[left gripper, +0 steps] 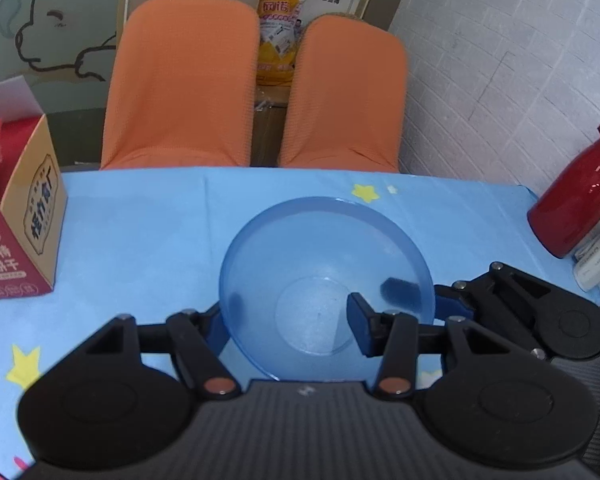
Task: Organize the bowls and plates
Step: 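Carry the blue bowl with the right tool into the white bowl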
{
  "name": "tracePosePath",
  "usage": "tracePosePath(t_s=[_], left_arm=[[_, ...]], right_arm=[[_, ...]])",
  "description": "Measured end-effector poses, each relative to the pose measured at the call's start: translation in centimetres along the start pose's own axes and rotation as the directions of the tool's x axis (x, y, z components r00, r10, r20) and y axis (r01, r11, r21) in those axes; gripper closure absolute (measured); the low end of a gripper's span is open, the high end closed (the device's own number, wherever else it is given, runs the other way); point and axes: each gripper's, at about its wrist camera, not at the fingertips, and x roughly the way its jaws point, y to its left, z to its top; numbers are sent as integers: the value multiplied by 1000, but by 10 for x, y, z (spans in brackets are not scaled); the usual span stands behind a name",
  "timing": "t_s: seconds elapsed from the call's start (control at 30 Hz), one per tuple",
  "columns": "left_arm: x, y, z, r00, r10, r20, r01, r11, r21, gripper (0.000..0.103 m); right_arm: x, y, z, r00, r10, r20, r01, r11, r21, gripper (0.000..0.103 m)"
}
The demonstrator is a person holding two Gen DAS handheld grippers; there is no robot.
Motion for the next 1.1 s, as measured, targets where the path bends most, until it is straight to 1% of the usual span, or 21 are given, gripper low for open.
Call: tracePosePath(t_s=[0.07, 0.17, 0.3, 0.43, 0.57, 0.67, 0.73, 0.83, 0.87, 0.9, 0.97, 1.03, 1.1], left_arm=[[-19, -24, -13, 1000, -9, 7, 9, 1000, 29, 55], [-41, -59, -37, 1000, -26, 2, 26, 997, 68, 55], [-59, -103, -74, 998, -65, -18, 67, 991, 114, 55], [-61, -144, -108, 992, -108, -57, 116, 980, 160, 55], [-56, -172, -135, 988, -129, -89, 145, 968, 203, 54], [-50, -181, -146, 985, -136, -102, 156, 962, 223, 53], [-46, -185, -150, 987, -124, -103, 146, 960, 238, 53], [-35, -185, -149, 986, -115, -120, 142, 959, 246, 50], [-32, -185, -150, 985, -114, -128, 143, 959, 245, 47], [-31, -183, -151, 986, -108, -126, 137, 959, 247, 40], [-29, -180, -152, 992, -85, -95, 107, 959, 263, 30], [-30, -174, -150, 992, -88, -87, 107, 961, 256, 30], [-33, -167, -147, 990, -117, -82, 133, 966, 223, 30]], right_arm=[[-27, 3, -8, 1000, -13, 13, 13, 1000, 2, 34], [-68, 9, -30, 999, -45, 31, 45, 999, 6, 34], [-117, 14, -68, 997, -76, 34, 74, 996, 53, 34], [-153, 14, -109, 992, -121, 29, 117, 986, 115, 34], [-169, 12, -140, 986, -164, 24, 157, 973, 171, 34], [-170, 11, -153, 983, -184, 23, 176, 964, 199, 34], [-168, 9, -160, 980, -194, 37, 181, 958, 223, 34], [-158, 4, -165, 979, -197, 48, 179, 951, 251, 34], [-155, 2, -165, 980, -192, 47, 174, 950, 258, 34], [-155, -1, -170, 982, -184, 45, 166, 948, 270, 34], [-153, -6, -175, 984, -173, 43, 152, 940, 305, 34], [-154, -10, -182, 986, -165, 31, 145, 931, 335, 34], [-159, -11, -189, 984, -176, 32, 153, 921, 358, 34]])
